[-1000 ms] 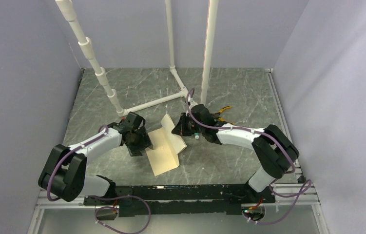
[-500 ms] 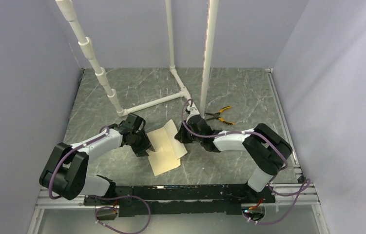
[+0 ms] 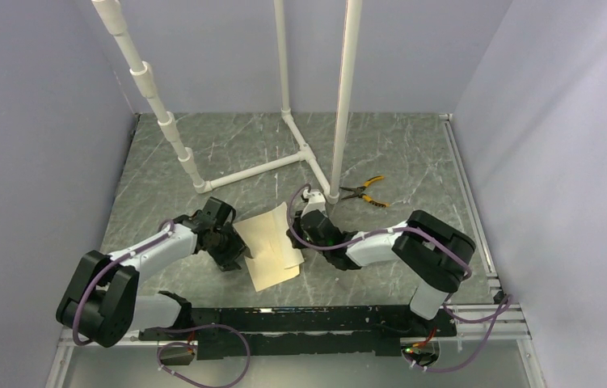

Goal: Place the letter into the envelope and seal it

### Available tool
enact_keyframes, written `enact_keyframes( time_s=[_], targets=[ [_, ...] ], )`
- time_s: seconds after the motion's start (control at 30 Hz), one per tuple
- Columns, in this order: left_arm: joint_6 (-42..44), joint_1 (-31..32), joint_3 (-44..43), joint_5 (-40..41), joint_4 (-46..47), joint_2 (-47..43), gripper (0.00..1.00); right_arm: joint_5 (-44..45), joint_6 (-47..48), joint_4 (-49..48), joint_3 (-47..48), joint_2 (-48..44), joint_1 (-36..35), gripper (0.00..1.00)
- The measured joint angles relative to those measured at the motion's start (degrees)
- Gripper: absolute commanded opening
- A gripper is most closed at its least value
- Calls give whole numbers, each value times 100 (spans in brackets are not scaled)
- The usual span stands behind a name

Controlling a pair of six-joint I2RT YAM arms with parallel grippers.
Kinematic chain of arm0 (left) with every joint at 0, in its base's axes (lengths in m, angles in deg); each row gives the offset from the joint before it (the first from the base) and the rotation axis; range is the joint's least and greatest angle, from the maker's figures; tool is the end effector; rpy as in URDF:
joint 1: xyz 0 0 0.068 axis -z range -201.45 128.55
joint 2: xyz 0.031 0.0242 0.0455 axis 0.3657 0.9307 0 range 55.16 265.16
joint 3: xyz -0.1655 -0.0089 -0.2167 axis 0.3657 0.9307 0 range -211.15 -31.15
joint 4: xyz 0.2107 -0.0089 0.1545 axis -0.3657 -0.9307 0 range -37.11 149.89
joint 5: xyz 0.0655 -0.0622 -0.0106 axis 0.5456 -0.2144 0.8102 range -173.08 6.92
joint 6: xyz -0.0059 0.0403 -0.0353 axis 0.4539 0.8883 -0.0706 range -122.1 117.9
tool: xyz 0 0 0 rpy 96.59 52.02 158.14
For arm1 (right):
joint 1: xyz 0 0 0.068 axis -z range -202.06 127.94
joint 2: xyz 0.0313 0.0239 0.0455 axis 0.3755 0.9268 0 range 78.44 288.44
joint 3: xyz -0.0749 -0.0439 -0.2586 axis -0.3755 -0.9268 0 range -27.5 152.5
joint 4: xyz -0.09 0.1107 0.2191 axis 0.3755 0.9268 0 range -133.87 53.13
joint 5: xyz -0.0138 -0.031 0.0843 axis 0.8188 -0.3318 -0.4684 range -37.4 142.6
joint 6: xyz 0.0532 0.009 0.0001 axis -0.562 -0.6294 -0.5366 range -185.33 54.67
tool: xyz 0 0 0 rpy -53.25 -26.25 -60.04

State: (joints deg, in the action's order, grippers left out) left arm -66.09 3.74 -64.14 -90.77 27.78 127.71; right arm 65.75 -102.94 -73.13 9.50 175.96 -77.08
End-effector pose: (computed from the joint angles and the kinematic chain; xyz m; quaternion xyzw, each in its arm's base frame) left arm 0.1810 -0.0905 0.1518 -0.3170 0.9327 -0.1586 0.0666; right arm 0.1902 0.2578 0.1350 -0.0756 0.8643 0.2834 0.4087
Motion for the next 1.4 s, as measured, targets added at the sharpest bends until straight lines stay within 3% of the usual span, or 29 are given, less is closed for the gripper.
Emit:
enact_keyframes(
  time_s=[0.7, 1.0, 1.4],
  targets=[
    [-372, -15, 160, -885, 835, 308, 51, 1091, -540, -85, 0, 70, -348, 0],
    [-472, -13, 175, -898, 872, 323, 49, 1008, -654, -39, -33, 87, -509, 0],
    [-726, -13, 302, -813, 964, 205, 45, 468, -1513, 1038, 358, 68, -236, 0]
  ],
)
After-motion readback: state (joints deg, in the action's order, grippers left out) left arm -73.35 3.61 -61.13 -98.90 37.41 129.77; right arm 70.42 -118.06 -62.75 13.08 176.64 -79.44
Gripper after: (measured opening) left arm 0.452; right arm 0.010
